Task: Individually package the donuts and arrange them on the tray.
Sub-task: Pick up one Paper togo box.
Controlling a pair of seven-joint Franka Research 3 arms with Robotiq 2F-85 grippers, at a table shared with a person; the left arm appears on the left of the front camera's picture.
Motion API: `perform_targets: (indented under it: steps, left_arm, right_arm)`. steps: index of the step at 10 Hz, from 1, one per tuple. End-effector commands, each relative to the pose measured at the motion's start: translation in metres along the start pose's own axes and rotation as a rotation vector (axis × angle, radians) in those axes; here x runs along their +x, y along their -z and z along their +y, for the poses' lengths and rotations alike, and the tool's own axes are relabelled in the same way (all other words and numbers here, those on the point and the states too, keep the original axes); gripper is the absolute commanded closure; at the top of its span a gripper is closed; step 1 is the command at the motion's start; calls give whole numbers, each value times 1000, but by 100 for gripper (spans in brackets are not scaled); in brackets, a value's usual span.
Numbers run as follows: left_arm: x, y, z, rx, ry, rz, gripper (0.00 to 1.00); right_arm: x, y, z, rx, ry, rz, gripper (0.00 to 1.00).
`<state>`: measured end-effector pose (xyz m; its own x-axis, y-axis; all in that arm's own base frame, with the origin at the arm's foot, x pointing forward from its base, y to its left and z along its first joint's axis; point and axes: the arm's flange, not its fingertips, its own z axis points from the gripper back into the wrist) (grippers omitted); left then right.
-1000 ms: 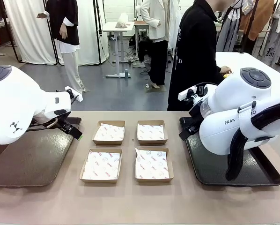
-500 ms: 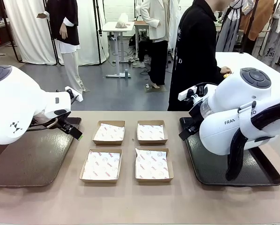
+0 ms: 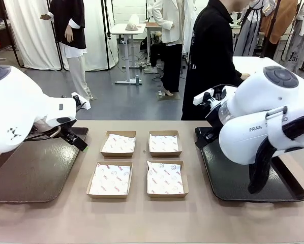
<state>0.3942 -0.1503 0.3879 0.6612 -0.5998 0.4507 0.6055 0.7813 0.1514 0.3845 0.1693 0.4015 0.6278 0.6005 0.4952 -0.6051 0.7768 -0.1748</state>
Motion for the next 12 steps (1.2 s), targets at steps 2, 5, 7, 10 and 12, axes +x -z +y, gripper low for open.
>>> perform_targets:
  steps: [2, 5, 7, 10, 12]
  left_arm:
    - [-112, -68, -17, -120, 39, 136, 0]
    - [-157, -93, -30, -220, 28, 157, 0]
    - [-39, -91, 14, -205, 36, 187, 0]
    - [-39, -91, 14, -205, 36, 187, 0]
    - [-41, -96, 12, -207, 35, 201, 0]
  right_arm:
    - [-103, -71, 31, 45, -24, 132, 0]
    - [-154, -96, 46, 97, -16, 228, 0]
    - [-157, -89, 38, -31, -17, 246, 0]
    - [-31, -107, 12, 73, -5, 254, 0]
    - [-48, -115, -17, 316, 239, 114, 0]
